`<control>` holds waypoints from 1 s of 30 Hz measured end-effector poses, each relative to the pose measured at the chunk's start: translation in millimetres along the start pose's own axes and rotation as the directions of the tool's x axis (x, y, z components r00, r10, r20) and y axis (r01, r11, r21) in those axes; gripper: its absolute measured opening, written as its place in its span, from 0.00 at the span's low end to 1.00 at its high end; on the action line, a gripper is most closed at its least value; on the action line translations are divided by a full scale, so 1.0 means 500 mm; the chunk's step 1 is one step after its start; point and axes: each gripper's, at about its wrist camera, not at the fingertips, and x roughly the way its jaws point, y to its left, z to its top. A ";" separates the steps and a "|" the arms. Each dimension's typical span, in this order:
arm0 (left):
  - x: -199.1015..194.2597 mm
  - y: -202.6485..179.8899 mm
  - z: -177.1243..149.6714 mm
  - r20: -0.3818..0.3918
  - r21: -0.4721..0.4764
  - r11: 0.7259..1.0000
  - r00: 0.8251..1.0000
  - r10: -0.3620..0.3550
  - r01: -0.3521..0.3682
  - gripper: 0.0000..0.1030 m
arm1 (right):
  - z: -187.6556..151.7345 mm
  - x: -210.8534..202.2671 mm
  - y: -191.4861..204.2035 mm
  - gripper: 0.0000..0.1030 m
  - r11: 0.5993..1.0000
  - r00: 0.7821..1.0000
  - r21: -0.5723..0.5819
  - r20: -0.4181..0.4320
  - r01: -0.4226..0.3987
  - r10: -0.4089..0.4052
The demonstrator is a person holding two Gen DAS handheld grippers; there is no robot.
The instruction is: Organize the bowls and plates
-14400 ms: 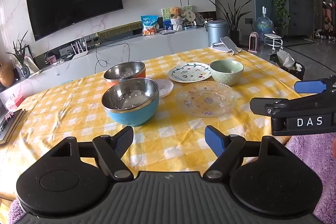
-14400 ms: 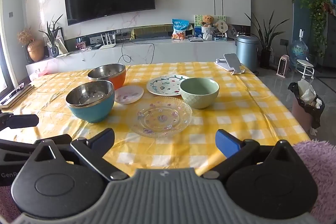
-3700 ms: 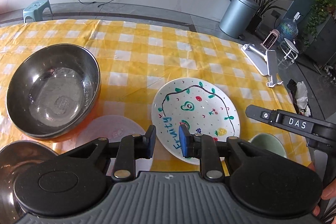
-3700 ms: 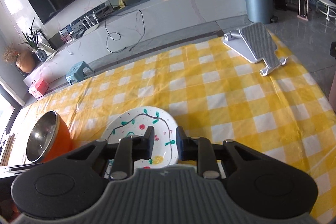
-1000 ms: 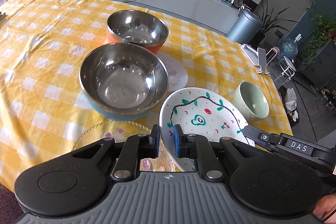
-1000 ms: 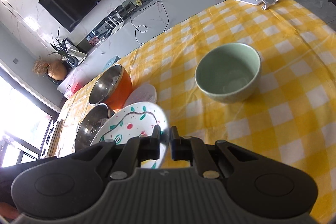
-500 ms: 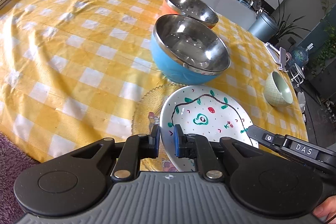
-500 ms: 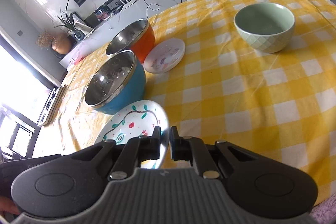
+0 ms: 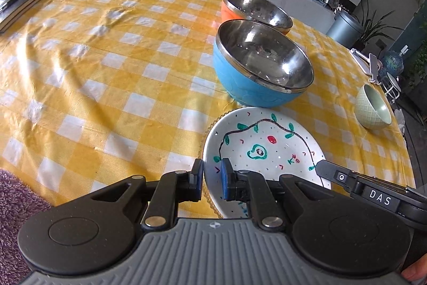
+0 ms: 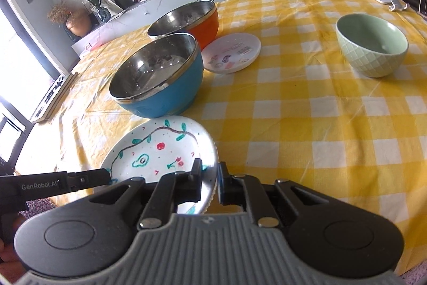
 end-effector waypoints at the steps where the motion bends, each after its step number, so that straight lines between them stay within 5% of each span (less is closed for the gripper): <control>1: 0.000 -0.003 -0.001 0.005 0.010 1.000 1.000 0.007 -0.007 0.14 | -0.001 0.001 0.004 0.09 1.000 1.000 -0.013 0.001 0.010 -0.010; 17: 0.010 -0.030 -0.011 0.028 0.085 0.992 0.995 0.096 -0.098 0.15 | -0.026 0.012 0.071 0.10 0.959 0.986 -0.230 0.067 0.167 -0.156; 24: 0.015 -0.056 -0.017 0.061 0.161 0.973 0.986 0.156 -0.164 0.16 | -0.029 0.014 0.071 0.10 0.950 0.983 -0.256 0.089 0.178 -0.160; 30: 0.010 -0.053 -0.017 0.063 0.148 0.977 0.987 0.147 -0.155 0.22 | -0.030 -0.003 0.058 0.22 0.962 0.985 -0.224 0.112 0.153 -0.131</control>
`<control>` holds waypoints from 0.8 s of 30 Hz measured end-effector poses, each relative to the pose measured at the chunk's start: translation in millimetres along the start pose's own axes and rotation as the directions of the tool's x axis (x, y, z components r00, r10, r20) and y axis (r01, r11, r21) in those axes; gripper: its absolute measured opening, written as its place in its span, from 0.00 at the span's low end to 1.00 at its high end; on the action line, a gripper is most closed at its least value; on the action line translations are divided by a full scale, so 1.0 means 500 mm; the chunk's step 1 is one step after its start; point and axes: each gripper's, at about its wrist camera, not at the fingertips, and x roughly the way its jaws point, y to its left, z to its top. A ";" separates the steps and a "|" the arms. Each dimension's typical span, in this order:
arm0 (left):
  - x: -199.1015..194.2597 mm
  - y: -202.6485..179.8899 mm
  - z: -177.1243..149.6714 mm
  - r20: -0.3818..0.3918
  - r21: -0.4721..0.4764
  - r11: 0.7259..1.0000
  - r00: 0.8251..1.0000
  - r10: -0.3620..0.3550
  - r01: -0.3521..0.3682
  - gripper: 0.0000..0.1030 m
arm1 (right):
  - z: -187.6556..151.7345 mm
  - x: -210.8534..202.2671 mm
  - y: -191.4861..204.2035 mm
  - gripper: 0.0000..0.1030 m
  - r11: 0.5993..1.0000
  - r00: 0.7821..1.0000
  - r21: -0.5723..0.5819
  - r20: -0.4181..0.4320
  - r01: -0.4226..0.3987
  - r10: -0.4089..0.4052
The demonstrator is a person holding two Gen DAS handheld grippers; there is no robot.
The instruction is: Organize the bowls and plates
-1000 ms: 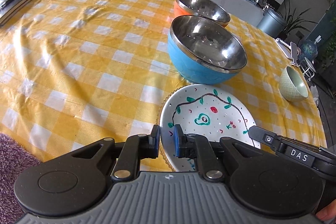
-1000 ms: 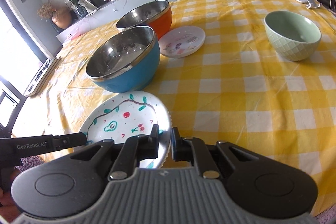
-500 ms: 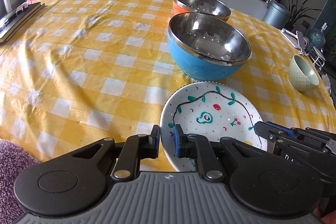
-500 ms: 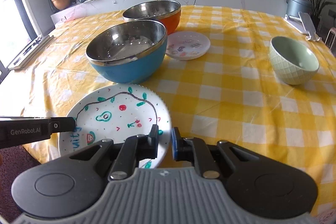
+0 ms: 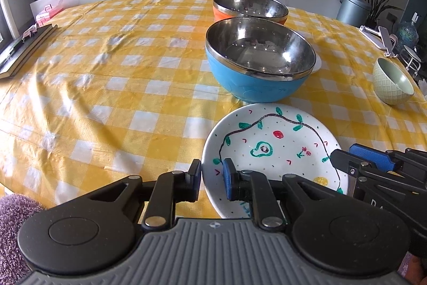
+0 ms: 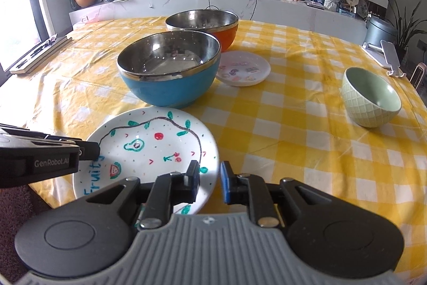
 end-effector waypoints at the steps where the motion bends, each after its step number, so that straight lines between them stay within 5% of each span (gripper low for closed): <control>1: -0.003 0.001 0.001 0.005 -0.005 1.000 1.000 -0.002 0.002 0.23 | 0.001 -0.005 -0.006 0.29 1.000 1.000 0.012 0.010 -0.001 0.001; 8: -0.049 -0.027 0.024 0.083 0.015 0.999 0.996 -0.033 0.032 0.31 | 0.012 -0.024 -0.063 0.38 0.993 0.998 0.115 0.044 0.041 -0.046; 17: -0.070 -0.121 0.072 0.112 0.115 0.976 0.974 -0.196 0.183 0.31 | 0.055 -0.045 -0.140 0.60 0.978 0.995 0.202 0.077 0.042 -0.059; 24: -0.049 -0.183 0.142 0.098 0.164 0.953 0.957 -0.274 0.256 0.31 | 0.099 -0.033 -0.196 0.60 0.966 0.997 0.258 0.055 0.030 -0.046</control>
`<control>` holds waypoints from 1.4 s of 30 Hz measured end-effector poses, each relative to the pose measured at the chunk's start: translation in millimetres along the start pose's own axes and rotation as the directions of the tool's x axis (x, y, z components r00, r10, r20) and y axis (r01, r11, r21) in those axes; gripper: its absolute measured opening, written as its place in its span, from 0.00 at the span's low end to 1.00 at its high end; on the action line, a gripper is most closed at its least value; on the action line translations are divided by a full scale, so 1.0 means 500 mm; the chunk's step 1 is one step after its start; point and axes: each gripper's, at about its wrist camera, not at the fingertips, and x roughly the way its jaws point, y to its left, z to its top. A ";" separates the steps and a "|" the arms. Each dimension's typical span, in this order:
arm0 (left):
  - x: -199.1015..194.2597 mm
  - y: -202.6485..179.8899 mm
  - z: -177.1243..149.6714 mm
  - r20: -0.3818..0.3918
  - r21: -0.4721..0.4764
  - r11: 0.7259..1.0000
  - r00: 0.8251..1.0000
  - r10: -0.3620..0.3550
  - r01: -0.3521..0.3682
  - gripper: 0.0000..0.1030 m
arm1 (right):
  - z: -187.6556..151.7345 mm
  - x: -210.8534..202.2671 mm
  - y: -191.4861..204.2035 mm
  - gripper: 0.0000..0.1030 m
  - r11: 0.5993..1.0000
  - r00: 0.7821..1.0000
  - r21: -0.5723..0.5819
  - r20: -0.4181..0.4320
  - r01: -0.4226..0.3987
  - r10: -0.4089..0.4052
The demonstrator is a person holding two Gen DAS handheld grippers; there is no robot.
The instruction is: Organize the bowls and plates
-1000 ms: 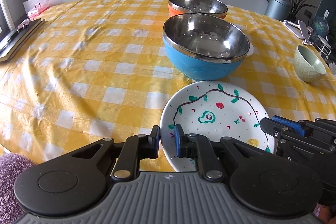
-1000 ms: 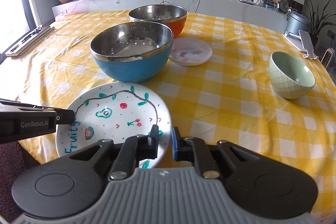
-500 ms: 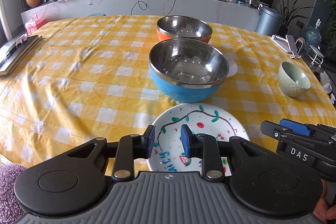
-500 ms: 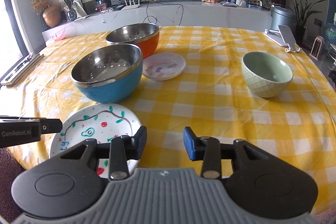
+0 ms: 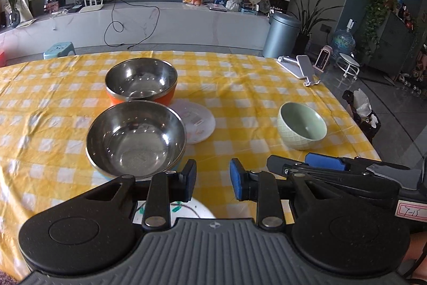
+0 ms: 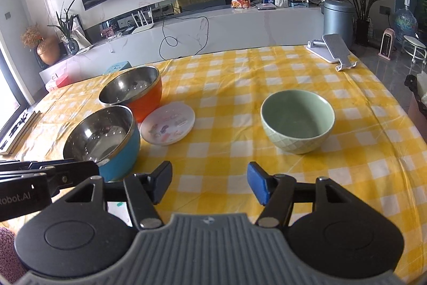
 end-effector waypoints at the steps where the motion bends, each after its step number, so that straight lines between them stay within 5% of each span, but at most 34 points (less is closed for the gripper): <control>1: 0.008 -0.004 0.009 -0.005 0.001 1.000 1.000 -0.008 0.008 0.31 | 0.006 0.006 -0.007 0.59 1.000 1.000 0.013 -0.008 -0.012 0.013; 4: 0.033 -0.005 0.036 -0.014 0.004 1.000 1.000 -0.026 0.026 0.31 | 0.024 0.029 -0.031 0.58 0.996 0.997 0.066 -0.038 -0.061 0.063; 11: 0.098 0.009 0.092 -0.063 0.014 1.000 0.998 0.002 -0.001 0.31 | 0.065 0.098 -0.070 0.37 0.980 0.988 0.169 -0.093 -0.107 0.124; 18: 0.171 0.021 0.133 -0.131 0.067 0.997 0.990 0.052 -0.044 0.27 | 0.096 0.184 -0.077 0.26 0.937 0.959 0.288 -0.138 -0.200 0.247; 32: 0.269 0.037 0.159 -0.238 0.163 0.980 0.959 0.153 -0.116 0.19 | 0.126 0.317 -0.053 0.18 0.913 0.926 0.350 -0.227 -0.210 0.300; 37: 0.286 0.043 0.161 -0.250 0.171 0.977 0.953 0.170 -0.130 0.19 | 0.126 0.330 -0.039 0.03 0.925 0.928 0.334 -0.253 -0.183 0.275; 42: 0.296 0.040 0.159 -0.261 0.191 0.972 0.948 0.182 -0.134 0.20 | 0.132 0.312 -0.047 0.01 0.945 0.948 0.301 -0.243 -0.127 0.205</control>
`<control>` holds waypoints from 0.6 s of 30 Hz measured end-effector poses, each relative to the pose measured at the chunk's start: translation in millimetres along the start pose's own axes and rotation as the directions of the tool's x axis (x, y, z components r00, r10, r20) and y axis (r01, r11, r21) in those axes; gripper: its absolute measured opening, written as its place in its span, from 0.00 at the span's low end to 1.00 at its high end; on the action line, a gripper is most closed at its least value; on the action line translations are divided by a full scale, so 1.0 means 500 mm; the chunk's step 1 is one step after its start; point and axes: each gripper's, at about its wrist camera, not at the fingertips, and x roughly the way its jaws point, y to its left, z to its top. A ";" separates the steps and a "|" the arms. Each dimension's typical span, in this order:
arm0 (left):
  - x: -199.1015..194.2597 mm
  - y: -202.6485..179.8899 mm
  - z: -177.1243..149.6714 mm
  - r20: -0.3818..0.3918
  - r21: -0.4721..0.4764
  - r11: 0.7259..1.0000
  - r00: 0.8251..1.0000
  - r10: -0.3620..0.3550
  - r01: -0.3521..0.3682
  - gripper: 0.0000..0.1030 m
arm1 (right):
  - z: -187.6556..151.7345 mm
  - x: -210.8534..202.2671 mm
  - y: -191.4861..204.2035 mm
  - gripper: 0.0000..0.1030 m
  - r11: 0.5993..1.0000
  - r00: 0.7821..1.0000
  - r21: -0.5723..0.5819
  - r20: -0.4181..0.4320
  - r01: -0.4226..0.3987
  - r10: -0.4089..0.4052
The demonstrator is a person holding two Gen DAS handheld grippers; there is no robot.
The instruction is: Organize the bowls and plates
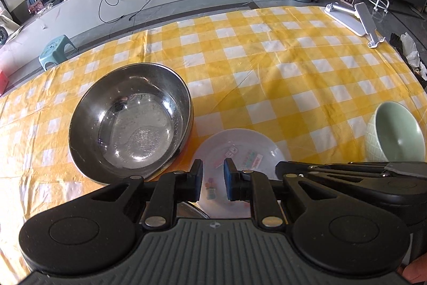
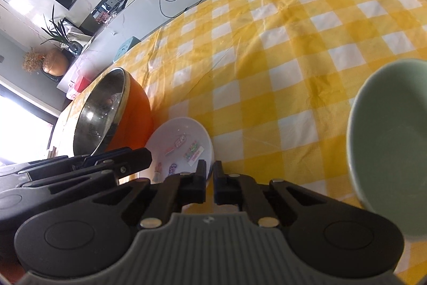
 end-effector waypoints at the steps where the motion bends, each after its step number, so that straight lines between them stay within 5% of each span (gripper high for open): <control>1: 0.001 -0.001 0.000 -0.003 0.001 1.000 1.000 0.000 0.000 0.20 | 0.001 -0.005 -0.003 0.00 1.000 1.000 0.001 0.008 0.014 -0.014; 18: 0.050 -0.035 0.018 -0.115 0.042 0.999 0.993 0.020 -0.015 0.19 | 0.008 -0.034 0.000 0.00 0.984 0.987 -0.111 0.101 0.137 -0.126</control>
